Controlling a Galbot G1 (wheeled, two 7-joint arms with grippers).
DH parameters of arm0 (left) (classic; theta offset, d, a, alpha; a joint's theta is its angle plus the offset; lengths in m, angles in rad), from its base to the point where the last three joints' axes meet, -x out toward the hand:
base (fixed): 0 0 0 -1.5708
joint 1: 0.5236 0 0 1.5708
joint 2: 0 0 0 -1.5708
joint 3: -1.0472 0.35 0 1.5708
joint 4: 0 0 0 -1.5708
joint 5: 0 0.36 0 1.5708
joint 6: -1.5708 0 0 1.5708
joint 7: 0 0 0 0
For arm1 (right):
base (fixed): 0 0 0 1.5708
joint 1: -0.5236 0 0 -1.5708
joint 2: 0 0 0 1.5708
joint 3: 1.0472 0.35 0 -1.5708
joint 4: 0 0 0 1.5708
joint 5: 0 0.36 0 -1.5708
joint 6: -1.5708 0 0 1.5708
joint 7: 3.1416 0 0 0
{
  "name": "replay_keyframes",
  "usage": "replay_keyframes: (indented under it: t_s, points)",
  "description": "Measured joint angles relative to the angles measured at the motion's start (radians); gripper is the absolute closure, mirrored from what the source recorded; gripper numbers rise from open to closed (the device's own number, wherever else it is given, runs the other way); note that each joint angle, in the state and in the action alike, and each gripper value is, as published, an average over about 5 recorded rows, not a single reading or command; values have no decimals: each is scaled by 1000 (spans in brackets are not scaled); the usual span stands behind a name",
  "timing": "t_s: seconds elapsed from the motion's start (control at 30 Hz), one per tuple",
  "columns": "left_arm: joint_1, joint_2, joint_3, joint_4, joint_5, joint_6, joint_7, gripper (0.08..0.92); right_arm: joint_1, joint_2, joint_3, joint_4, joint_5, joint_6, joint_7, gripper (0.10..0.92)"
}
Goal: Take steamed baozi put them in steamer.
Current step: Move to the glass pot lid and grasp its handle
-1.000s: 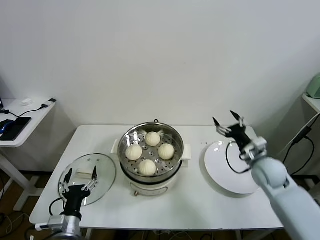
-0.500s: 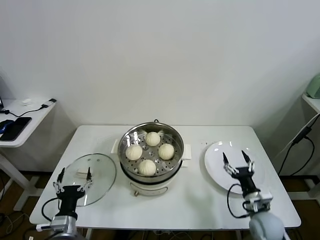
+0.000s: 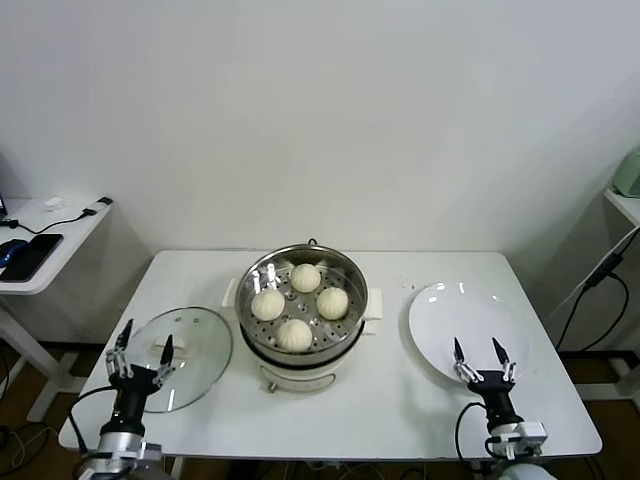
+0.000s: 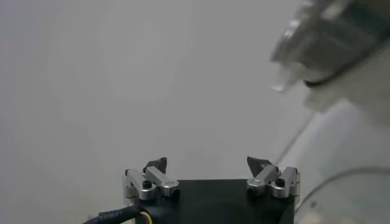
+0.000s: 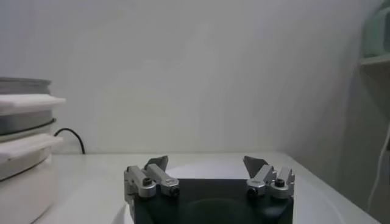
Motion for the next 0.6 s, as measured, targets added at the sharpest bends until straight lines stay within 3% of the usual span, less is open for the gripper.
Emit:
replay_keyframes:
  t_s: [0.27, 0.6]
  points:
    - [-51, 51, -7, 151, 294, -39, -28, 177, -10, 12, 12, -7, -5, 13, 4, 202]
    - [-115, 93, -2, 294, 431, -42, -49, 177, -16, 23, 15, -6, -14, 17, 17, 202]
